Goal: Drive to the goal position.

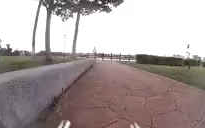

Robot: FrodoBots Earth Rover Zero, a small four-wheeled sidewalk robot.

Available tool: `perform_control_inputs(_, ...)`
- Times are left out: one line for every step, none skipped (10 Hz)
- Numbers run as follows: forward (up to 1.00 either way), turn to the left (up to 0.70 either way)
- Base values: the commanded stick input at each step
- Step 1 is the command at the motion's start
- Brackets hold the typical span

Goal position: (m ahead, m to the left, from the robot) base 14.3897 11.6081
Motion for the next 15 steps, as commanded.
perform_control_inputs(0.70, 0.07)
perform_control_inputs(0.70, 0.07)
perform_control_inputs(0.70, 0.07)
perform_control_inputs(0.70, 0.07)
perform_control_inputs(0.70, 0.07)
perform_control_inputs(0.70, 0.07)
perform_control_inputs(0.70, 0.07)
perform_control_inputs(0.70, 0.07)
perform_control_inputs(0.70, 0.07)
perform_control_inputs(0.70, 0.07)
perform_control_inputs(0.70, 0.07)
perform_control_inputs(0.70, 0.07)
perform_control_inputs(0.70, 0.07)
perform_control_inputs(0.70, 0.07)
perform_control_inputs(0.70, 0.07)
